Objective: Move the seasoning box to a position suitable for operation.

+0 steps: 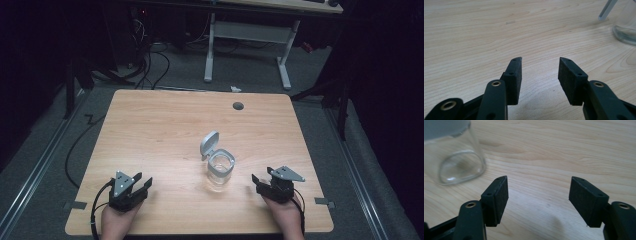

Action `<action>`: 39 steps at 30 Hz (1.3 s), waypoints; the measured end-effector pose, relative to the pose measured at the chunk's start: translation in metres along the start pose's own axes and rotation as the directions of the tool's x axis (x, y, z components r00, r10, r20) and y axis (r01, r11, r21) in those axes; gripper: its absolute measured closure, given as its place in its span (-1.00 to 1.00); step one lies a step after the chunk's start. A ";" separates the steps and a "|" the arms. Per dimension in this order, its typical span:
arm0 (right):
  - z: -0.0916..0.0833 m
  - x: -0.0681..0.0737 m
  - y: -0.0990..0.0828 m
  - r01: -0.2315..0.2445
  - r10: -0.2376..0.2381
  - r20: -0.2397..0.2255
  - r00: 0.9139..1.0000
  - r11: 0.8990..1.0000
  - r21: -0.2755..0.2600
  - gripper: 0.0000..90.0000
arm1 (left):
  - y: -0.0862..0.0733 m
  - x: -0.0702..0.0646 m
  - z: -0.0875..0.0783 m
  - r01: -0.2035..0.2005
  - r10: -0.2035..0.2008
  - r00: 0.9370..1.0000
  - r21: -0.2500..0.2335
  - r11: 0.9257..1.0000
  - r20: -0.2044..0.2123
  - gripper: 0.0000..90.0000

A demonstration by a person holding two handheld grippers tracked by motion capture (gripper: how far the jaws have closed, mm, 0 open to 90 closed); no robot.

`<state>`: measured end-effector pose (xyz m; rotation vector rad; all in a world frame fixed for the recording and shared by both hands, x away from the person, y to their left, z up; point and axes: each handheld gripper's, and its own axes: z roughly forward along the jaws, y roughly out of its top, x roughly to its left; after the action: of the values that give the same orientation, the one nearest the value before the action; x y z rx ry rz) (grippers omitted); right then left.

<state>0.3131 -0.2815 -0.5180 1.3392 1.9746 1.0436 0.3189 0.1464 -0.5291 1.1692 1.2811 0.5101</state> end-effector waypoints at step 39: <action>0.051 0.040 0.042 0.076 -0.078 -0.099 0.992 0.997 -0.023 1.00 | -0.002 -0.003 -0.001 -0.015 0.015 1.000 0.003 1.000 0.020 0.23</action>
<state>0.3598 -0.2205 -0.5126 1.2124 2.0664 1.1090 0.3167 0.1435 -0.5289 1.1841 1.2575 0.5068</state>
